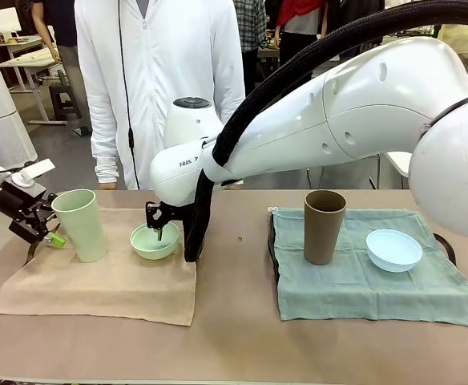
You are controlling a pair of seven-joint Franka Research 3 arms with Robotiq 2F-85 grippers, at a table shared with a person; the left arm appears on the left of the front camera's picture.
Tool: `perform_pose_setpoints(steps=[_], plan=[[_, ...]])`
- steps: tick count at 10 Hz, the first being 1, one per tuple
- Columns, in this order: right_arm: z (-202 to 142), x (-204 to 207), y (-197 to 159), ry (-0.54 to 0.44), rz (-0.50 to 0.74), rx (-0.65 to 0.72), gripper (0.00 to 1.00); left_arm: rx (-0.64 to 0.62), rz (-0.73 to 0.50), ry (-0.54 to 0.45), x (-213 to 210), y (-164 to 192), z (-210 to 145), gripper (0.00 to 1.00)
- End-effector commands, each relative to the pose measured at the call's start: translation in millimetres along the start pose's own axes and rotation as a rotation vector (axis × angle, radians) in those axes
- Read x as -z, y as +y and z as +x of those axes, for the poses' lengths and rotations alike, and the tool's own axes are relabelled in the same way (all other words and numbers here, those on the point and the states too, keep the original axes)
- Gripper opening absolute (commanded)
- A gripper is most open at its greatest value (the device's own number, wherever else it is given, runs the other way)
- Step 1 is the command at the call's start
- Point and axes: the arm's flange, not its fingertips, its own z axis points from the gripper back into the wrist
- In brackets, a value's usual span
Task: Set up a tray with a mat and arrange the tableware.
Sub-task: Place the Picnic Bowl and Reusable plastic cup back onto the Handle tray in front of the human's position.
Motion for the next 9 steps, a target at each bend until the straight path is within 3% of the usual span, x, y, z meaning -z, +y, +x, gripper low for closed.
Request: perform_pose_setpoints(steps=[1,3,4,7,9], plan=[[-12.7,-12.2,-3.9,-0.006,0.007,-0.005,0.6,-0.066,-0.027,0.005,-16.9,7.9,-7.7,1.0],[-25.6,-31.4,-8.6,-0.002,-0.028,-0.004,0.6,-0.094,-0.002,0.012,-41.9,3.6,-11.2,1.0],[-34.6,-46.7,-10.7,0.015,-0.078,0.011,0.6,-0.124,0.04,0.07,-65.5,-5.3,1.5,1.0],[-62.0,-103.0,-18.1,0.065,-0.254,0.107,0.6,-0.335,0.131,0.346,-125.3,-50.5,82.7,1.0],[-74.4,-137.7,-18.7,0.094,-0.317,0.151,0.6,-0.544,0.227,0.447,-118.6,-70.4,123.5,1.0]])
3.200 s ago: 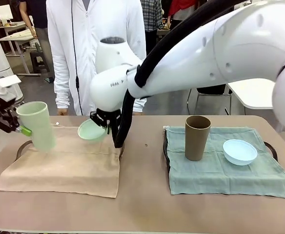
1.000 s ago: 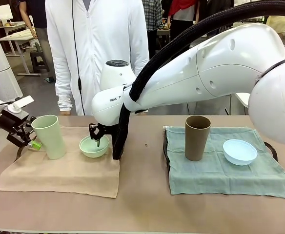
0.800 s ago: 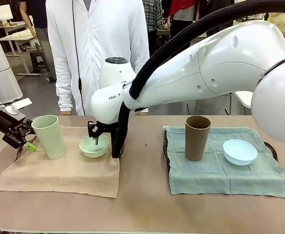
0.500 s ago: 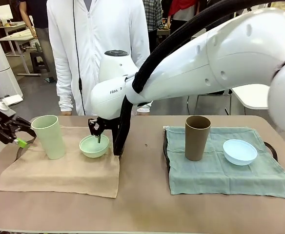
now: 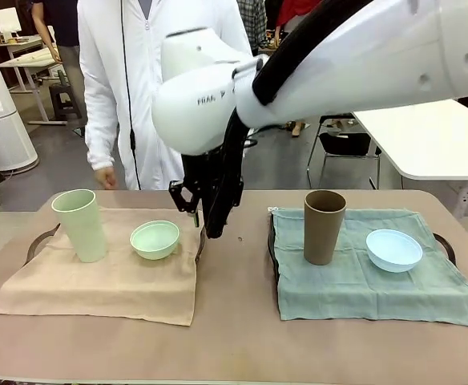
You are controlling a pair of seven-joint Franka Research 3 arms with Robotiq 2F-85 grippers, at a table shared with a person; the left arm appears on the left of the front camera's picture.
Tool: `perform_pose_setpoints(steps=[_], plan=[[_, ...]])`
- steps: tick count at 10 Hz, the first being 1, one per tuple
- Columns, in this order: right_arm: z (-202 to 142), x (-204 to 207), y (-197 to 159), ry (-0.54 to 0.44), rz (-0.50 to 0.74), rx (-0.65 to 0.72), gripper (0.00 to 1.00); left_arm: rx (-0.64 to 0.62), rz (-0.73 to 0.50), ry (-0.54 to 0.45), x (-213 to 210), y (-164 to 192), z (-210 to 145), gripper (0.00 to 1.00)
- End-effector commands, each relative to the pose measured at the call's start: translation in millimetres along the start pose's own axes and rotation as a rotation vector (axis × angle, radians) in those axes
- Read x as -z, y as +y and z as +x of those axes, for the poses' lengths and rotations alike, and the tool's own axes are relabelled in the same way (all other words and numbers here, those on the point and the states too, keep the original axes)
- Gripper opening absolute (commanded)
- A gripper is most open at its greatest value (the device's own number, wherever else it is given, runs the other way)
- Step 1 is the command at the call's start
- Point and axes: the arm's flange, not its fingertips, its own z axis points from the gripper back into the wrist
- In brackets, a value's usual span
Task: Set up a tray with a mat and arrange the tableware.
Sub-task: Place the Picnic Bowl and Reusable plastic cup back onto the Handle tray in front of the human's position.
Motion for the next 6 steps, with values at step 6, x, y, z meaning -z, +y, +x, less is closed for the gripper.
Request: perform_pose_setpoints(steps=[6], plan=[[-32.2,-55.6,-4.9,-0.007,-0.029,0.026,0.6,-0.334,0.145,0.172,0.5,-51.4,44.0,1.0]])
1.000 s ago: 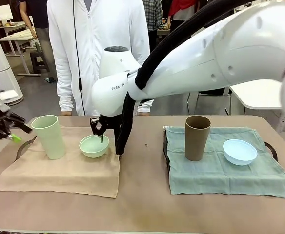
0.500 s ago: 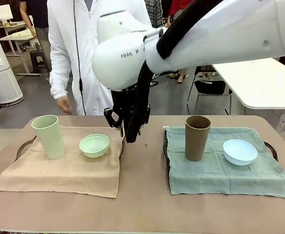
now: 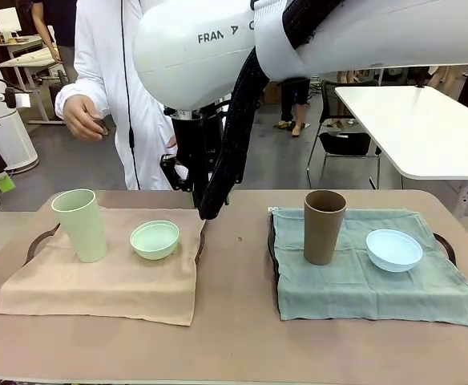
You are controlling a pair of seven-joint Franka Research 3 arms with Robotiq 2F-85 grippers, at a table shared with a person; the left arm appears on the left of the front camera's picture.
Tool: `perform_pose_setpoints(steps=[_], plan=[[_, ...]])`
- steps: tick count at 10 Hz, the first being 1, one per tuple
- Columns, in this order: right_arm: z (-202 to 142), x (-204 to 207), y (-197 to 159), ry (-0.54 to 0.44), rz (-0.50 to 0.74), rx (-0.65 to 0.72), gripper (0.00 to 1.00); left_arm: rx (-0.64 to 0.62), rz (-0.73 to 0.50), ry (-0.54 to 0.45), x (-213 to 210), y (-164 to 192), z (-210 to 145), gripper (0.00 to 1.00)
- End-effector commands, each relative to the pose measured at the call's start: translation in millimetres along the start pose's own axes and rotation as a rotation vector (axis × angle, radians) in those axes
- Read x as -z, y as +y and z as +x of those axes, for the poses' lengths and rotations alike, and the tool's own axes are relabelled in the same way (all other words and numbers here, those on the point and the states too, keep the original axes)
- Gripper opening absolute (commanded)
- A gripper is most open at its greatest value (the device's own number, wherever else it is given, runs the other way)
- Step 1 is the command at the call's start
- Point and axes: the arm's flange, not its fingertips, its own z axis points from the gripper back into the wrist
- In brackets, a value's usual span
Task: Set up a tray with a mat and arrange the tableware.
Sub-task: Place the Picnic Bowl and Reusable plastic cup back onto the Handle tray in front of the human's position.
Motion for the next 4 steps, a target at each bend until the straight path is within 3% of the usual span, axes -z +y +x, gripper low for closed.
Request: perform_pose_setpoints(steps=[1,4], plan=[[5.0,11.5,-2.1,0.025,-0.011,0.012,0.6,0.048,-0.023,-0.024,2.4,13.6,-2.7,1.0],[5.0,11.5,-2.1,0.025,-0.011,0.012,0.6,0.048,-0.023,-0.024,2.4,13.6,-2.7,1.0]])
